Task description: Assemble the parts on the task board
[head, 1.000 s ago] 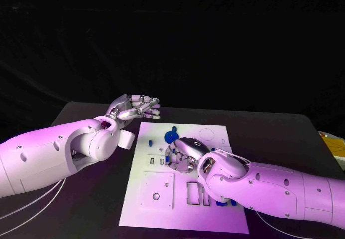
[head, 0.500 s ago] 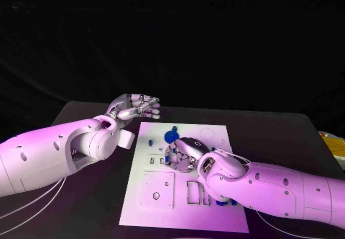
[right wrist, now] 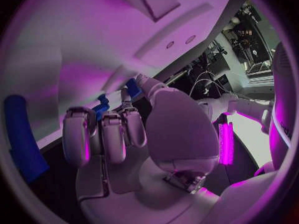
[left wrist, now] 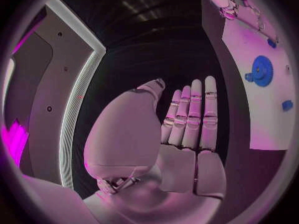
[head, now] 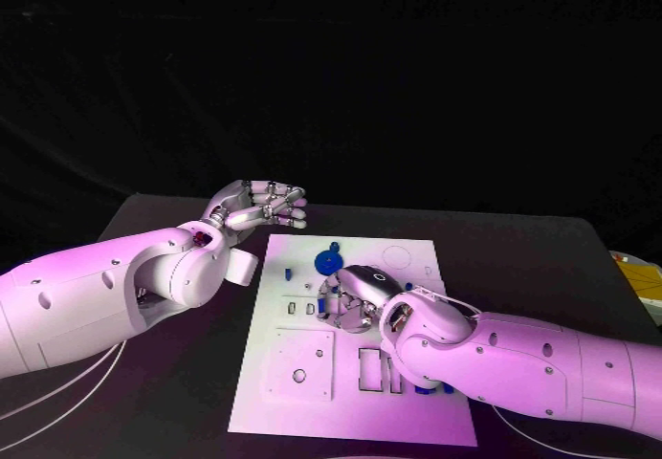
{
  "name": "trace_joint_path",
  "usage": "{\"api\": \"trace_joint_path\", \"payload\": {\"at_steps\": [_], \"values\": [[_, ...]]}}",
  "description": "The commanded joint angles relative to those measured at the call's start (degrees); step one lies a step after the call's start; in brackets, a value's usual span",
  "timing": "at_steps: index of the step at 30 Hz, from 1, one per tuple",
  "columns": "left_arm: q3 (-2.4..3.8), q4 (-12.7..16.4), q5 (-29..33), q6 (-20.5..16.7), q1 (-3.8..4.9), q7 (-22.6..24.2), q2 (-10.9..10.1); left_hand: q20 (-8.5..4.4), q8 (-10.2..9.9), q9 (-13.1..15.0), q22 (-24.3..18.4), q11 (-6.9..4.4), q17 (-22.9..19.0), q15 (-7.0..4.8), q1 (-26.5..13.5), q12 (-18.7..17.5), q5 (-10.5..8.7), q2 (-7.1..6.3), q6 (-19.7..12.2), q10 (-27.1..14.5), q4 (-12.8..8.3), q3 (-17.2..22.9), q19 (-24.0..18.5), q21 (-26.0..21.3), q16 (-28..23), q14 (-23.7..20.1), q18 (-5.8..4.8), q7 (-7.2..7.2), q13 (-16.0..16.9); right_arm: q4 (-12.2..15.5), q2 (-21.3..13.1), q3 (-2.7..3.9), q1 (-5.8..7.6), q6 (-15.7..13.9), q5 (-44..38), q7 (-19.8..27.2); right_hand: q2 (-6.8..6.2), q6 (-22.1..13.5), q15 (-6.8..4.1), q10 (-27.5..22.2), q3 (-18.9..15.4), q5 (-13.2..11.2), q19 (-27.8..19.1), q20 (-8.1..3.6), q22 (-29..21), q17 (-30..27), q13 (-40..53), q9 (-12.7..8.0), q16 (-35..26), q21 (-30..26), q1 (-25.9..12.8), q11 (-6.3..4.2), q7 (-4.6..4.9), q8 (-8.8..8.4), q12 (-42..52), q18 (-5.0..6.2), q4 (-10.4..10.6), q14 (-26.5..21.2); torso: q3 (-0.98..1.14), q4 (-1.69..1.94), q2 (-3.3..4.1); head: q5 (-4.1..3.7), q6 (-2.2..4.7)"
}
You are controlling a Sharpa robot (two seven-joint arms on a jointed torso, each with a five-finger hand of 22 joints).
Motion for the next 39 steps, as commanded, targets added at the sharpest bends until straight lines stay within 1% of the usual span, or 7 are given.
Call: {"api": "trace_joint_path", "payload": {"at_steps": [1,15,26,31,33,36,39], "values": [[0.04,0.08,0.21,1.06,0.03,0.23,0.06,-0.05,-0.21,0.09,0.09,0.10,0.07,0.30,0.07,-0.24,-0.07,-0.44,-0.12,0.37,-0.02,0.44,-0.27,0.31,-0.24,-0.01,0.64,0.11,0.06,-0.06,0.05,-0.04,-0.09,0.76,-0.20,-0.14,-0.59,-0.67,0.53,-0.51,-1.31,-1.32,0.68,0.55,8.21,12.15,5.96,0.05,-0.05,-0.25,-0.71,0.24,0.03,-0.19,-0.33,-0.74,0.56,5.45,0.00,0.03,0.01,-0.03,0.01],[0.04,0.02,0.21,1.07,0.03,0.10,0.06,-0.05,-0.21,0.09,0.09,0.10,0.07,0.30,0.07,-0.24,-0.07,-0.44,-0.12,0.37,-0.02,0.44,-0.27,0.31,-0.24,-0.01,0.64,0.11,0.06,-0.26,0.06,-0.04,-0.10,-0.63,0.56,0.73,-0.72,-2.49,0.80,-1.28,-4.80,-4.26,0.59,0.83,8.14,12.28,5.39,0.24,-0.02,-0.53,-1.27,0.55,0.33,-0.24,-0.90,-0.69,2.49,5.47,0.03,0.03,0.01,-0.28,0.00],[0.00,-0.86,-5.21,2.83,0.03,-5.49,0.17,-1.02,-0.10,0.39,1.12,-0.56,2.43,-0.82,-1.99,-0.40,-0.38,-0.89,0.20,1.55,0.19,-0.26,2.24,2.84,2.00,4.16,0.79,-0.46,0.28,4.45,-5.24,0.31,1.08,-8.40,6.20,8.08,1.05,-6.83,1.84,-1.93,-9.93,-2.71,0.14,1.76,7.65,11.90,4.99,0.10,-0.12,-1.52,1.95,1.73,1.65,-1.41,-1.16,-0.47,4.72,5.37,0.08,-0.16,-0.29,-0.15,0.26],[-0.01,-1.20,-13.44,4.12,0.01,-13.05,0.32,-4.33,0.67,1.17,5.95,-3.04,11.47,-4.02,-4.11,2.31,-0.21,-0.98,2.27,7.96,0.19,-0.76,9.17,12.04,14.30,15.14,0.72,-2.02,2.14,7.45,-9.91,0.56,3.66,-7.51,17.64,16.41,2.32,-6.96,1.87,-2.66,-10.05,-0.51,-0.96,1.85,6.35,10.80,4.32,0.24,-0.43,-3.39,4.06,1.77,1.70,-1.19,-1.81,-0.01,4.62,5.10,0.23,-0.39,-0.79,0.17,0.27],[-0.01,-1.24,-16.88,5.14,0.01,-17.03,0.33,-5.66,1.92,2.08,10.01,-4.31,22.58,-5.25,-7.82,6.15,-0.19,-0.48,3.76,11.56,-0.06,-1.39,10.59,18.58,27.55,18.93,0.68,-3.12,5.10,8.43,-11.85,0.62,4.91,-6.25,22.11,18.27,2.59,-6.92,1.85,-2.79,-10.22,1.06,-0.99,1.85,6.32,10.70,4.20,0.30,-0.47,-3.51,4.48,1.75,1.69,-1.07,-1.90,0.01,4.75,5.07,0.32,-0.51,-1.00,0.33,0.28],[-0.01,-1.20,-22.71,7.66,0.01,-23.31,0.38,-6.76,5.21,4.42,31.25,-5.97,42.56,-6.25,-11.86,15.90,-0.10,0.04,2.99,11.25,0.06,-2.59,15.27,36.59,48.46,22.62,-1.78,-4.06,13.09,9.34,-14.30,0.69,6.50,-5.19,26.64,19.84,2.80,-6.75,1.84,-2.95,-10.31,1.68,-0.99,1.84,6.33,10.71,4.03,0.37,-0.47,-3.53,4.59,1.72,1.65,-0.91,-2.06,0.01,4.92,5.08,0.54,-0.65,-1.25,0.39,0.18],[0.00,-1.08,-29.07,11.41,0.03,-30.00,0.55,-6.94,10.76,8.20,40.10,-6.27,48.80,-6.71,-13.67,28.67,0.00,1.01,1.69,5.79,0.50,-2.63,14.70,44.32,54.87,23.33,-2.58,-5.02,23.97,9.61,-16.73,0.80,7.72,-4.92,30.34,20.98,3.02,-6.68,1.80,-3.02,-10.43,2.69,-0.89,1.81,6.45,10.81,3.95,0.43,-0.45,-3.42,4.75,1.68,1.62,-0.75,-2.11,-0.03,5.13,5.10,0.68,-0.74,-1.64,0.12,0.24]]}}
